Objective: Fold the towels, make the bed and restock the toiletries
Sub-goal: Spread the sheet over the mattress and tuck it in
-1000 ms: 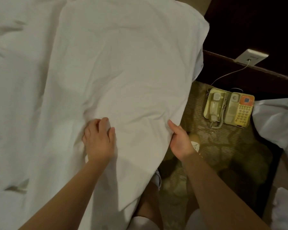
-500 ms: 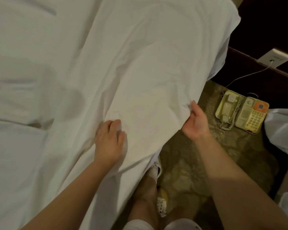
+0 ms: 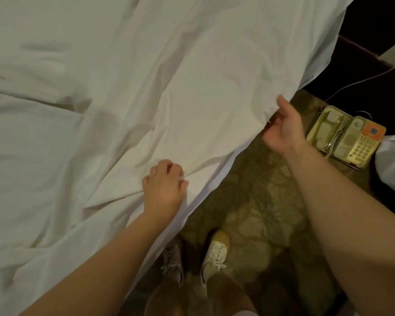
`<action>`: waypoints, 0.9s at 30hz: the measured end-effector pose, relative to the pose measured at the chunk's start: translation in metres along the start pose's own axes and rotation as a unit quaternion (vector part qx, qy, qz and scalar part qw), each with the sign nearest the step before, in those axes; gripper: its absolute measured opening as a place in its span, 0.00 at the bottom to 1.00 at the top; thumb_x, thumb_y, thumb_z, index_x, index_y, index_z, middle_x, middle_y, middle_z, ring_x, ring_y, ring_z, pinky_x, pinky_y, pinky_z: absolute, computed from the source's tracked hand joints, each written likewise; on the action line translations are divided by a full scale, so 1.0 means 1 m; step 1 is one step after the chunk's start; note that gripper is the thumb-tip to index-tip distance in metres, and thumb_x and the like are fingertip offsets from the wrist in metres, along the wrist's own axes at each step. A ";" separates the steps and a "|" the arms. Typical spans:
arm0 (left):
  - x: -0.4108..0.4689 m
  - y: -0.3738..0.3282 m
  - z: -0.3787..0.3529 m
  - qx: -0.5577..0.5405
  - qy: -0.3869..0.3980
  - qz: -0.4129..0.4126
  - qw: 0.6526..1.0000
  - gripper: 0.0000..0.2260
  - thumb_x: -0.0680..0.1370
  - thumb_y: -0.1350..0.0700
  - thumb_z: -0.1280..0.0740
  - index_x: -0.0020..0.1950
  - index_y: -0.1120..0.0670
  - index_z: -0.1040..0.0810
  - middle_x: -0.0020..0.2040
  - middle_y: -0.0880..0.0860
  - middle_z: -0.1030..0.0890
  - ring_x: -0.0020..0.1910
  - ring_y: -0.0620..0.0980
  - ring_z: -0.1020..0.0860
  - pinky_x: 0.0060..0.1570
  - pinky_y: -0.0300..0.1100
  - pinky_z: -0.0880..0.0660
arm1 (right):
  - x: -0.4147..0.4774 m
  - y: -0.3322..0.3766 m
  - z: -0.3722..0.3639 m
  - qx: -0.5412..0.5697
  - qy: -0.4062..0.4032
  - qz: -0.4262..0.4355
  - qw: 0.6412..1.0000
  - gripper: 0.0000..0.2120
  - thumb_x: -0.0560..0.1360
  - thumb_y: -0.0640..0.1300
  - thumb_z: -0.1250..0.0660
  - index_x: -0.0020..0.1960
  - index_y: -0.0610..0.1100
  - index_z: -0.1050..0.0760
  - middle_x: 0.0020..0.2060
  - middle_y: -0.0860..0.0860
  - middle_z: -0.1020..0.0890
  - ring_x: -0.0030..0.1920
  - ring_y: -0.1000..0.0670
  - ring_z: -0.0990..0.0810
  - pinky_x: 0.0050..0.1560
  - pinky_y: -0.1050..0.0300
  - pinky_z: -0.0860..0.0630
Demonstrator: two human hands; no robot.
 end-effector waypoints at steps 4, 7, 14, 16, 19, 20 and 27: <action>0.013 0.010 0.006 0.004 -0.003 -0.015 1.000 0.07 0.76 0.56 0.32 0.50 0.58 0.22 0.51 0.58 0.26 0.51 0.60 0.27 0.47 0.50 0.34 | 0.002 -0.004 0.011 0.032 0.008 0.019 0.999 0.22 0.74 0.54 0.33 0.64 0.44 0.25 0.61 0.45 0.21 0.62 0.43 0.23 0.64 0.46 0.27; 0.013 0.016 0.009 0.028 -0.015 -0.046 0.998 0.14 0.70 0.53 0.26 0.49 0.58 0.23 0.47 0.60 0.24 0.45 0.62 0.25 0.42 0.52 0.29 | 0.003 0.003 0.002 -0.007 0.034 0.035 0.999 0.20 0.76 0.53 0.35 0.64 0.45 0.26 0.61 0.47 0.20 0.61 0.44 0.22 0.62 0.47 0.26; 0.024 0.028 0.019 -0.053 -0.047 -0.054 0.996 0.08 0.79 0.59 0.39 0.43 0.60 0.25 0.41 0.57 0.26 0.38 0.57 0.28 0.40 0.47 0.33 | -0.014 0.028 0.022 -0.135 -0.124 0.167 0.969 0.02 0.75 0.42 0.30 0.46 0.47 0.23 0.43 0.54 0.19 0.44 0.58 0.19 0.51 0.62 0.22; 0.029 0.037 0.033 -0.116 -0.070 -0.014 0.991 0.07 0.80 0.60 0.41 0.43 0.59 0.29 0.40 0.55 0.28 0.39 0.52 0.31 0.39 0.41 0.39 | -0.020 0.034 0.028 -0.131 -0.160 0.199 0.958 0.03 0.75 0.42 0.30 0.46 0.46 0.23 0.41 0.56 0.19 0.39 0.61 0.20 0.44 0.67 0.23; 0.043 0.054 0.054 -0.159 -0.111 0.051 0.980 0.06 0.80 0.62 0.40 0.43 0.58 0.31 0.38 0.57 0.28 0.38 0.55 0.30 0.36 0.40 0.43 | -0.010 0.008 0.009 -0.109 -0.068 0.119 0.984 0.08 0.77 0.48 0.33 0.54 0.45 0.23 0.48 0.53 0.18 0.48 0.56 0.19 0.51 0.62 0.22; 0.050 0.063 0.055 -0.163 -0.111 0.080 0.977 0.05 0.80 0.61 0.41 0.44 0.60 0.30 0.39 0.60 0.26 0.40 0.57 0.28 0.38 0.43 0.41 | -0.007 -0.004 0.001 -0.128 -0.031 0.079 0.988 0.11 0.77 0.51 0.35 0.55 0.47 0.24 0.50 0.53 0.18 0.51 0.54 0.20 0.52 0.60 0.23; 0.080 0.092 0.047 -0.107 -0.039 0.137 0.984 0.08 0.81 0.57 0.40 0.51 0.60 0.26 0.50 0.64 0.22 0.50 0.61 0.25 0.43 0.43 0.38 | -0.008 -0.005 -0.012 -0.283 0.010 0.107 0.953 0.09 0.80 0.49 0.38 0.51 0.46 0.21 0.49 0.53 0.19 0.52 0.54 0.21 0.52 0.61 0.27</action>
Point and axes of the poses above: each hand's wrist, its own x-axis towards the middle knuckle, its own z-axis out of the back of the hand, y = z × x, the point moved 10 cm from there along x, towards the middle knuckle
